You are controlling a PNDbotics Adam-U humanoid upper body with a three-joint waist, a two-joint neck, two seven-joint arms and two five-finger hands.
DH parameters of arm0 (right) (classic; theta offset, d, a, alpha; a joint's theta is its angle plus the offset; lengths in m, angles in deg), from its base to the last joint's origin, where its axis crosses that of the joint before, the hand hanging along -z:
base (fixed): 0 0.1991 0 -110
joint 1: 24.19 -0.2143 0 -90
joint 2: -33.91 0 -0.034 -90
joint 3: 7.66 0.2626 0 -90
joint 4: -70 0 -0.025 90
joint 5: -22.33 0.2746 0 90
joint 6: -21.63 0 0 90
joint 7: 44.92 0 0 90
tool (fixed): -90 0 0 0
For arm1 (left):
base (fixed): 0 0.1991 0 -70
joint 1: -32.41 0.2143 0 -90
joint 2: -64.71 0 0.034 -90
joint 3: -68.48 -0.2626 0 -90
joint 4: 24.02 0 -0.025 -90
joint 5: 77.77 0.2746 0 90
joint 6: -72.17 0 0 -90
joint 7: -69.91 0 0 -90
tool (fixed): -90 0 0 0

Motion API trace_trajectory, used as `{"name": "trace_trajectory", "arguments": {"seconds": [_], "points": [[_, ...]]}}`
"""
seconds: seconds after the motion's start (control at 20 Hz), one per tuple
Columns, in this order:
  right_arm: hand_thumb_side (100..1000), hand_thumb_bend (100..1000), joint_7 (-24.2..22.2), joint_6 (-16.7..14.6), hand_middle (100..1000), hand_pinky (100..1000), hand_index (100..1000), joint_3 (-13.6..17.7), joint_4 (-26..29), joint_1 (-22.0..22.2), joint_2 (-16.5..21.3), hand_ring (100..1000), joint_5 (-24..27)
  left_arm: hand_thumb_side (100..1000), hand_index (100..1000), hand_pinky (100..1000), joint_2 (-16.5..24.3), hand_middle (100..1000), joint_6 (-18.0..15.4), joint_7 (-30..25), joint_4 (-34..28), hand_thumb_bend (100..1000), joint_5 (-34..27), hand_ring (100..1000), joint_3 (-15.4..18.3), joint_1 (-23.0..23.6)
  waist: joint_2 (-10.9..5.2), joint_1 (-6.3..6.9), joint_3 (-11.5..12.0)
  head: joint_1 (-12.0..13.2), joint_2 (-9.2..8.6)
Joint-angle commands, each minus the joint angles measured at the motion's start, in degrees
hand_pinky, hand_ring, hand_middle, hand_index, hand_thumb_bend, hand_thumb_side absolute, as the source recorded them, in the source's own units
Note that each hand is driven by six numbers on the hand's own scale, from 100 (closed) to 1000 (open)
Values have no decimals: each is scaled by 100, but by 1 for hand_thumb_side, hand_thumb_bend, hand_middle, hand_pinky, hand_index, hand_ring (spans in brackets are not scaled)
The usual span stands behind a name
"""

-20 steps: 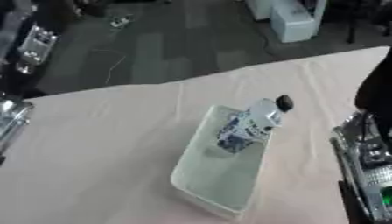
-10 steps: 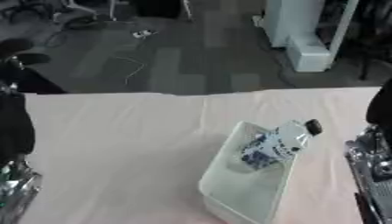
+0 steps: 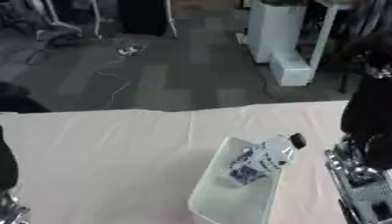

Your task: Pick up objects on the table and place them in the box.

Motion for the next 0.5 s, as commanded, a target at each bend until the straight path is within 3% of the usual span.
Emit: {"name": "trace_trajectory", "arguments": {"seconds": [0.05,0.35,0.5], "points": [[1000,100,85,5,565,411,640,67,74,-63,100,522,-39,796,782,561,109,760,-65,-33,-98,179,-89,601,-4,-26,-36,0,-13,112,-48],[1000,100,28,7,563,410,639,10,74,-113,99,520,-33,812,777,565,80,756,110,-278,-98,163,-230,602,-32,53,-52,16,-59,131,335],[1000,100,8,2,562,410,639,-2,74,-118,101,520,-32,813,776,566,61,754,147,-342,-98,157,-320,601,-30,57,-78,24,-51,67,371]]}}
